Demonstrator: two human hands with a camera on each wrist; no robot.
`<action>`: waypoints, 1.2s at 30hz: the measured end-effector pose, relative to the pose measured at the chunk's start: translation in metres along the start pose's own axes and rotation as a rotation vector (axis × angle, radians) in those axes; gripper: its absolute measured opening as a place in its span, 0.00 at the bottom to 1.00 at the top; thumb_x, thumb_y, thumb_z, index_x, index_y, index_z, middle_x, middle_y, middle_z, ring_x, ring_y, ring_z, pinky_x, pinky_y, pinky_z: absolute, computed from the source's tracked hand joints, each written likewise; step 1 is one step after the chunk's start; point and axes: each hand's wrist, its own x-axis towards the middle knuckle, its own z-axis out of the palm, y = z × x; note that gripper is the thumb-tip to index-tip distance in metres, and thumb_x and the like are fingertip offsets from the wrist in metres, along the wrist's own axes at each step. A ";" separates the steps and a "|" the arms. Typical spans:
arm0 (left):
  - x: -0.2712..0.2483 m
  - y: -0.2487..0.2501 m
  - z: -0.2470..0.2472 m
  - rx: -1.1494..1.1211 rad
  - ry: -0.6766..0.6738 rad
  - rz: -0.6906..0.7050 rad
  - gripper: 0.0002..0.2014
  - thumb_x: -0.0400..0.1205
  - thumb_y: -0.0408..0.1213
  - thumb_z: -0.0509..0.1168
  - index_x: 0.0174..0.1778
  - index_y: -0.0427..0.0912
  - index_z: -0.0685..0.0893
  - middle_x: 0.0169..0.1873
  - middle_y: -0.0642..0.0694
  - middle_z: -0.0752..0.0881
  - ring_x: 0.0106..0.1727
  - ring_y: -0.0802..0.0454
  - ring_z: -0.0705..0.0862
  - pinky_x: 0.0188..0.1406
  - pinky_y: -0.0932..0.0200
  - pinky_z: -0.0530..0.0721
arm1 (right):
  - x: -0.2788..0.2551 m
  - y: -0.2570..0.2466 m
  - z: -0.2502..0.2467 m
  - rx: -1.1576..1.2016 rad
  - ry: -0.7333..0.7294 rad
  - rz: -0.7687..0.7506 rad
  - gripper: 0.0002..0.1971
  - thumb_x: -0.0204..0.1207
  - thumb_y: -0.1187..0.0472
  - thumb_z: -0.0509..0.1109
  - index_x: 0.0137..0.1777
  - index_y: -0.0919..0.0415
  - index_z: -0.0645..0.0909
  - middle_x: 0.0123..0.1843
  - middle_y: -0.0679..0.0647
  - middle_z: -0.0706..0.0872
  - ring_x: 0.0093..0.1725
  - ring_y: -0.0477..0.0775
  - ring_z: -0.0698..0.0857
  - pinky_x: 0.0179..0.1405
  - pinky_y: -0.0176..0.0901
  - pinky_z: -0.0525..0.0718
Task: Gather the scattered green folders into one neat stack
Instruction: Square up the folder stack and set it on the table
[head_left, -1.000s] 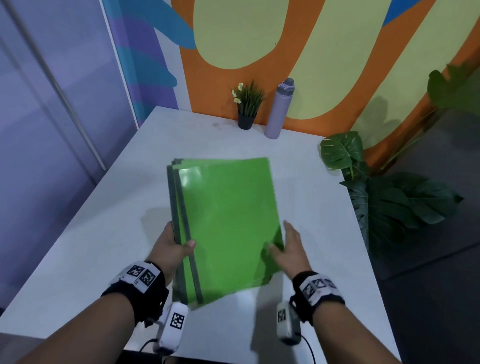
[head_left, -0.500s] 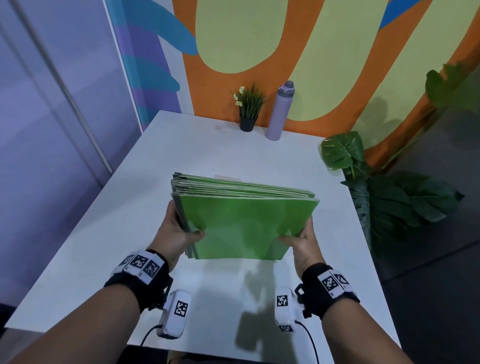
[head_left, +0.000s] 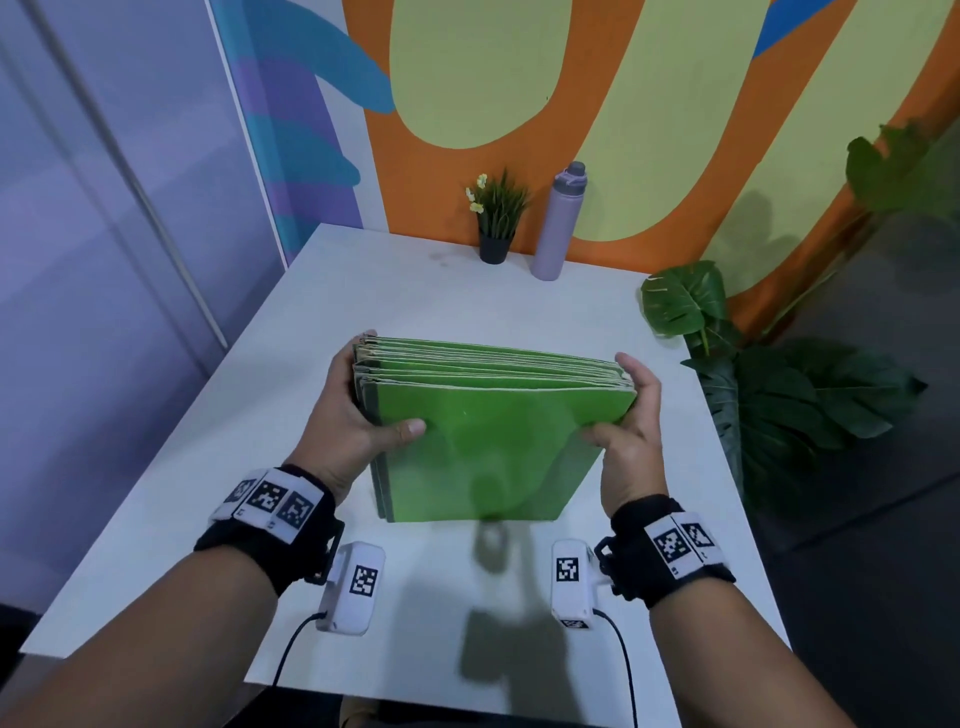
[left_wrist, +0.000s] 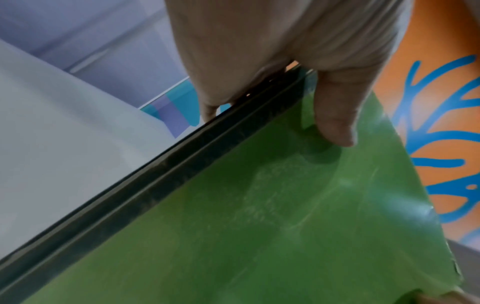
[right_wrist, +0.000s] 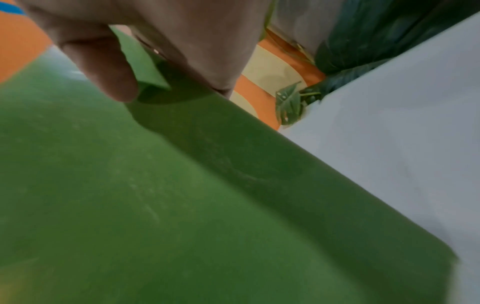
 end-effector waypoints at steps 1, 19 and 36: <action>0.002 0.004 0.001 0.015 -0.008 0.016 0.47 0.59 0.23 0.79 0.71 0.60 0.71 0.60 0.54 0.85 0.58 0.58 0.86 0.56 0.60 0.88 | 0.001 -0.006 0.002 -0.004 -0.013 -0.035 0.39 0.55 0.79 0.59 0.67 0.49 0.73 0.62 0.58 0.77 0.53 0.51 0.79 0.46 0.44 0.81; -0.003 -0.014 0.009 0.109 0.134 -0.036 0.23 0.69 0.23 0.78 0.50 0.54 0.82 0.44 0.57 0.93 0.48 0.56 0.91 0.54 0.49 0.87 | -0.004 0.005 0.008 -0.042 0.005 -0.061 0.18 0.65 0.74 0.58 0.52 0.54 0.72 0.44 0.55 0.77 0.45 0.52 0.76 0.44 0.42 0.75; -0.021 -0.070 0.003 0.395 0.148 -0.271 0.16 0.75 0.33 0.75 0.57 0.46 0.81 0.51 0.47 0.88 0.56 0.43 0.86 0.64 0.42 0.83 | -0.023 0.073 -0.025 -0.707 -0.065 0.226 0.07 0.80 0.70 0.56 0.54 0.60 0.65 0.42 0.52 0.77 0.44 0.55 0.77 0.43 0.45 0.76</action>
